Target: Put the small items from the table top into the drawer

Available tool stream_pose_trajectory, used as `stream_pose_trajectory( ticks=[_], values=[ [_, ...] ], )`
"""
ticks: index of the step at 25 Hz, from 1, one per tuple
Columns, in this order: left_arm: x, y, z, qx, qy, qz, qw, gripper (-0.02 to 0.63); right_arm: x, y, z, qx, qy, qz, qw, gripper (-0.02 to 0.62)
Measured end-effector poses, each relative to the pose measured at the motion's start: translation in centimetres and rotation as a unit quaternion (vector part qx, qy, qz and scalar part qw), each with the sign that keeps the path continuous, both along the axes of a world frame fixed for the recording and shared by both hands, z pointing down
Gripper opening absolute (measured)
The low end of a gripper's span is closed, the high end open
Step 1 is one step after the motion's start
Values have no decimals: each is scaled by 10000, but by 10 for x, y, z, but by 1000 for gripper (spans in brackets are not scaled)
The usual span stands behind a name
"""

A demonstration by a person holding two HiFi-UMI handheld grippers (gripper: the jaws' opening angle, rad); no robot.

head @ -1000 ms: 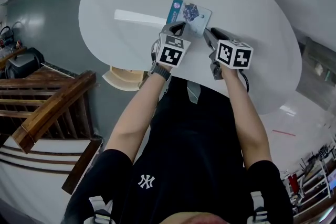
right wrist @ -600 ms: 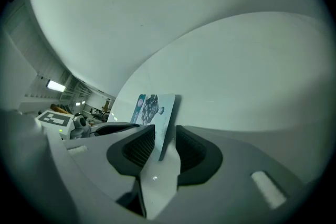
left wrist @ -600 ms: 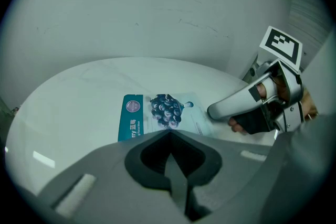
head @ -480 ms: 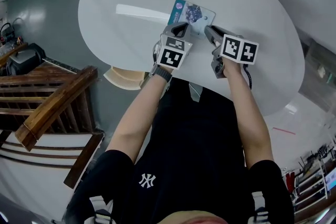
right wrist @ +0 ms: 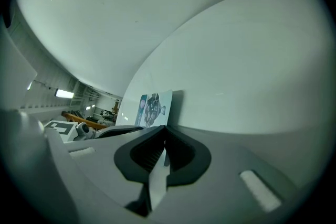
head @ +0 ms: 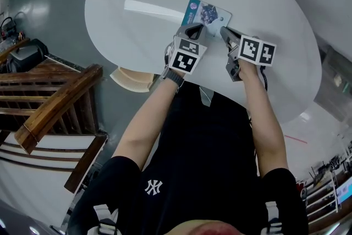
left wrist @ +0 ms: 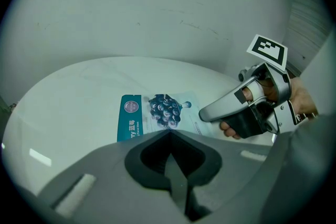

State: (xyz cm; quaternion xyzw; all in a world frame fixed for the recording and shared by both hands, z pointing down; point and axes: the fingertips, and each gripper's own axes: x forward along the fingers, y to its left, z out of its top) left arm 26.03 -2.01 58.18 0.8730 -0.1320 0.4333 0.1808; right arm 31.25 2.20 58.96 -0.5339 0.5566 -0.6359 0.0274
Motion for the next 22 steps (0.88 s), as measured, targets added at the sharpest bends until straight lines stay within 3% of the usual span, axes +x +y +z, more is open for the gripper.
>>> stream_pose_trajectory(
  ticks=[5,22],
  values=[
    [-3,0,-5,20,62,-147,9999,0,-2,-2,-17,401,-33,-17,9992,26],
    [-39,-5,-93,399,913,-1047,9895,0,-33,-20,-125,1749,11,-251,9843,26]
  ],
)
